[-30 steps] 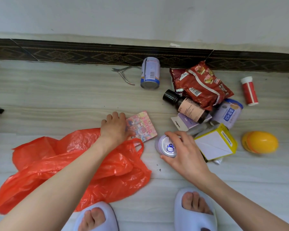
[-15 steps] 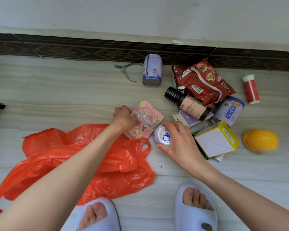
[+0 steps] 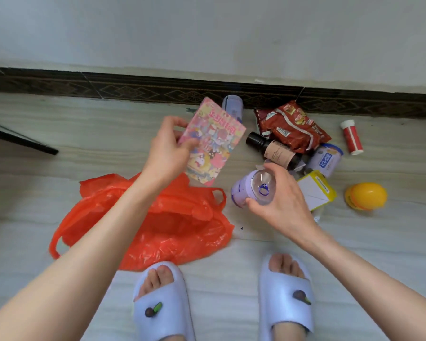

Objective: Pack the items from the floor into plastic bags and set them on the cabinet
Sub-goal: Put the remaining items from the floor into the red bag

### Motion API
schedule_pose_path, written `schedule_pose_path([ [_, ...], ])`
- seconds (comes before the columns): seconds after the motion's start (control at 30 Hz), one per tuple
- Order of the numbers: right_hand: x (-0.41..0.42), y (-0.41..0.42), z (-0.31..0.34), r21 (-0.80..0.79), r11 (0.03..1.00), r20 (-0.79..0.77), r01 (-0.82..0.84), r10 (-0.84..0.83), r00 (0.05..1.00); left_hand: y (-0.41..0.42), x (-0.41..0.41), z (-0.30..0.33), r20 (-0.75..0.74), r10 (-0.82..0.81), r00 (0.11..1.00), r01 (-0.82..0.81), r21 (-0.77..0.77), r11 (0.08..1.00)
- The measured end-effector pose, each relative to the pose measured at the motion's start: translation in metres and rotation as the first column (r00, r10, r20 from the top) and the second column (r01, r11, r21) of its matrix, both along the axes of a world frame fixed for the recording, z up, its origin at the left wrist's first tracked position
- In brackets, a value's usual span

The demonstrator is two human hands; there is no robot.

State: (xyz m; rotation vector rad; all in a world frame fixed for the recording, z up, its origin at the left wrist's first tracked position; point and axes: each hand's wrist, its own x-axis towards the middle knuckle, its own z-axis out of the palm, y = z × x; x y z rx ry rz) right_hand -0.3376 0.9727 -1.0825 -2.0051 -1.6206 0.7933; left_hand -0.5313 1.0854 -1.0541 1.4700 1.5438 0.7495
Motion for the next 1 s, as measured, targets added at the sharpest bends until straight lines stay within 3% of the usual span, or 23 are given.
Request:
schedule_pose_path([
  [0.17, -0.038, -0.037, 0.031, -0.038, 0.969, 0.060, -0.243, 0.245, 0.968, -0.079, -0.078, 0.046, -0.060, 0.034, 0.998, -0.034, -0.007, 0.999],
  [0.33, -0.090, -0.048, 0.029, -0.054, 0.915, 0.017, -0.401, 0.402, 0.915, -0.152, -0.140, 0.038, -0.038, 0.219, 0.975, -0.221, -0.048, 0.974],
  [0.57, -0.134, 0.006, -0.009, 0.002, 0.864, 0.150, -0.504, 0.498, 0.854, -0.133, -0.162, -0.028, -0.110, 0.399, 0.910, -0.407, -0.057, 0.912],
  [0.67, -0.133, 0.027, -0.027, -0.048, 0.847, 0.229, -0.529, 0.525, 0.820, -0.114, -0.147, -0.054, -0.138, 0.430, 0.892, -0.442, -0.071, 0.894],
  [0.8, -0.124, 0.044, -0.048, -0.123, 0.840, 0.289, -0.528, 0.540, 0.791, -0.097, -0.127, -0.082, -0.222, 0.342, 0.913, -0.369, -0.092, 0.925],
  [0.87, -0.122, 0.049, -0.053, -0.124, 0.853, 0.317, -0.507, 0.518, 0.794, -0.092, -0.120, -0.093, -0.281, 0.249, 0.927, -0.269, -0.033, 0.963],
  [1.0, -0.122, 0.052, -0.056, -0.144, 0.880, 0.314, -0.454, 0.475, 0.822, -0.092, -0.116, -0.101, -0.474, 0.096, 0.875, -0.072, 0.069, 0.995],
])
